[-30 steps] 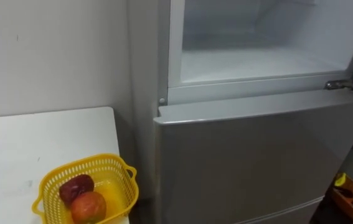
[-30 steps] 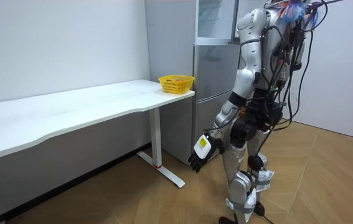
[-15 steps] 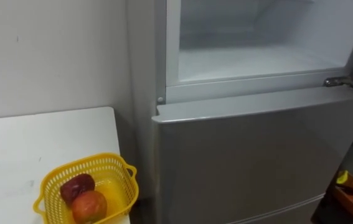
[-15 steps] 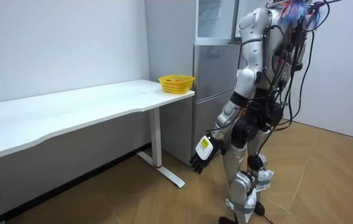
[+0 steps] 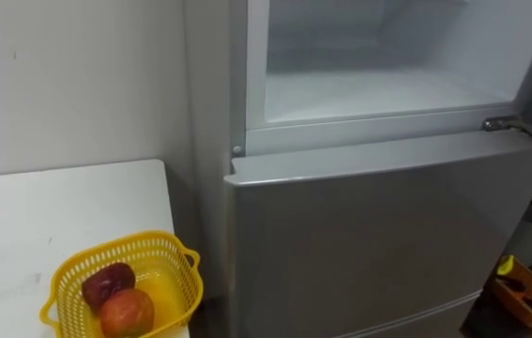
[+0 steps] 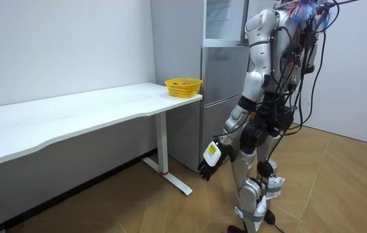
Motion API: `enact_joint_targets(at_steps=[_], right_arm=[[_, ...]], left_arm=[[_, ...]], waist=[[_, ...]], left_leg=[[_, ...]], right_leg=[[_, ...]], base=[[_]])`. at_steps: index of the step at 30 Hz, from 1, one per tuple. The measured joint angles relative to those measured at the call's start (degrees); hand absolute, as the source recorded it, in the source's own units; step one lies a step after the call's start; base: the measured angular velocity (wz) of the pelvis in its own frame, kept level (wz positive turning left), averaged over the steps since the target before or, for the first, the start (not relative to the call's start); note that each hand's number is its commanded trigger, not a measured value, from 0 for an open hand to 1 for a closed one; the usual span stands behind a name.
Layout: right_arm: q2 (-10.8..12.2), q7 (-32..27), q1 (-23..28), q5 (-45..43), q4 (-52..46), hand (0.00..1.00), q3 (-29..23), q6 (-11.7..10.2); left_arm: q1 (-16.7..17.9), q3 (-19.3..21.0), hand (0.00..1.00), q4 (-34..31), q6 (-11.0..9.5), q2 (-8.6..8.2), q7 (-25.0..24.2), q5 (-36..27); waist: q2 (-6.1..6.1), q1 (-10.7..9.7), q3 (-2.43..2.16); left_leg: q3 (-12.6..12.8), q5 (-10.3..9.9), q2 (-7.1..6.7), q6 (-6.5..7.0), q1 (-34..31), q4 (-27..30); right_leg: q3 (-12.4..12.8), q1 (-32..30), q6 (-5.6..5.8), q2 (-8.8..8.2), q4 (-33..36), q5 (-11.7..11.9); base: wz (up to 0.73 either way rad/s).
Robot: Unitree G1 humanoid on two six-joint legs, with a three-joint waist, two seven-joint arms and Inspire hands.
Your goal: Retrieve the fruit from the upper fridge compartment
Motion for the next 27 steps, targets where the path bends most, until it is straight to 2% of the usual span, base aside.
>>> enact_joint_targets(at_steps=[13,15,24,27], right_arm=[[0.01,-1.54,1.22,0.00,2.60,0.00,-4.98,-0.07],[0.01,-2.60,1.47,0.02,2.73,0.00,-5.18,-0.34],[0.01,-3.71,1.48,0.20,2.77,0.00,-5.13,-1.51],[0.01,-3.71,1.47,0.41,2.76,0.00,-5.07,-1.99]], left_arm=[[0.34,0.10,0.00,-0.01,0.06,0.00,1.66,0.04],[0.25,0.10,0.00,-0.06,0.07,0.02,1.69,0.06],[0.09,0.08,0.00,-0.24,-0.04,0.08,1.67,-0.06],[-0.12,0.08,0.00,-0.24,-0.11,0.18,1.59,-0.02]], waist=[[-0.04,-1.21,-0.06],[0.08,-1.13,-0.12],[0.49,-0.91,-0.19],[0.34,-0.20,-0.13]], left_leg=[[0.00,0.00,0.11,0.00,0.73,-0.16],[0.03,-0.01,0.18,-0.01,0.71,-0.32],[0.27,-0.01,0.37,-0.03,0.90,-0.48],[0.44,-0.01,0.37,-0.03,0.96,-0.49]], right_leg=[[0.18,1.00,0.02,0.22,-0.70,0.06],[0.81,0.86,0.01,0.46,-0.76,0.10],[0.69,0.85,-0.17,0.69,-0.81,0.22],[0.83,0.76,-0.16,0.71,-0.70,0.22]], base=[[0.00],[-0.04],[-0.01],[0.00]])
